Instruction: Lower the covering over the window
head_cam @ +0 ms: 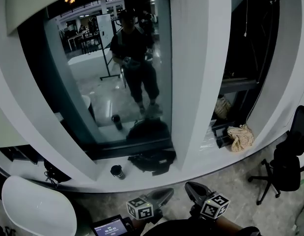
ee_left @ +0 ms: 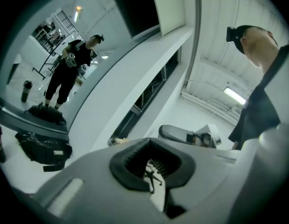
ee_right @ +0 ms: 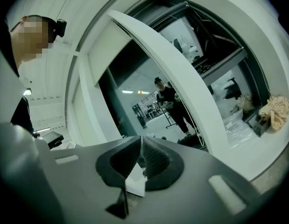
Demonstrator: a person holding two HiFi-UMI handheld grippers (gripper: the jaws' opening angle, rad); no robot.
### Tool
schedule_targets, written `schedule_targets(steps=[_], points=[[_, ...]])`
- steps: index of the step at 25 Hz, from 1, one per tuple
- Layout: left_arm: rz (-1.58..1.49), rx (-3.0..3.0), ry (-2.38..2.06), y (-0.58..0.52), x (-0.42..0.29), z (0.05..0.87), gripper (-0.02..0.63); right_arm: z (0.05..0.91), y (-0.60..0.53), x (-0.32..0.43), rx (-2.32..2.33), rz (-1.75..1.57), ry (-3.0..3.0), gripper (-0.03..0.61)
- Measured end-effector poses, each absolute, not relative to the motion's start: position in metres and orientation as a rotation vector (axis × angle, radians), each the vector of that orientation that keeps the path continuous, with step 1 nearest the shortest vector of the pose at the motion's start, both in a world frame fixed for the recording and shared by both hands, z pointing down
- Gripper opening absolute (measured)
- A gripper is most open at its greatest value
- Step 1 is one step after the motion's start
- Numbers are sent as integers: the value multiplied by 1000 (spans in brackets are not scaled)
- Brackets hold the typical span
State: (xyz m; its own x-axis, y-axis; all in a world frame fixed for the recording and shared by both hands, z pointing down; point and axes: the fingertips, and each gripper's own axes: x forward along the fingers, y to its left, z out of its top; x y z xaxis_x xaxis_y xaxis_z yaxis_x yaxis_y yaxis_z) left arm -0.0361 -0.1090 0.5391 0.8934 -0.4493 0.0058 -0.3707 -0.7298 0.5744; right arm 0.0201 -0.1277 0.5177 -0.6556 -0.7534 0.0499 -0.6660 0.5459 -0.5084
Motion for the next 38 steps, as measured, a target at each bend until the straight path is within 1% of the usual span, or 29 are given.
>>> schedule_targets(steps=[5, 10, 15, 17, 22, 26, 28, 31, 32, 37, 38], points=[[-173, 2465, -665, -173, -45, 540, 2, 518, -168, 26, -1197, -755, 2593, 36], [-251, 2588, -741, -264, -47, 489, 0, 519, -215, 39, -1121, -715, 2646, 48], [-303, 2708, -840, -334, -32, 417, 5, 502, -249, 41, -934, -650, 2748, 48], [-334, 2747, -854, -353, -25, 393, 19, 499, -258, 41, -870, -617, 2780, 48], [-373, 2809, -898, -389, -5, 354, 85, 510, -272, 45, -745, -577, 2881, 47], [-423, 2870, -853, -416, 7, 328, 104, 517, -275, 39, -703, -548, 2953, 46], [-466, 2888, -795, -430, 11, 316, 108, 517, -278, 39, -727, -536, 2955, 44], [-503, 2926, -646, -444, 24, 300, 147, 517, -287, 40, -830, -553, 2915, 44], [-516, 2941, -593, -446, 28, 294, 152, 517, -289, 41, -867, -551, 2900, 43], [-567, 2989, -458, -461, 40, 272, 152, 520, -300, 42, -997, -570, 2838, 41], [-585, 2993, -449, -461, 39, 269, 104, 521, -300, 40, -1011, -572, 2831, 41]])
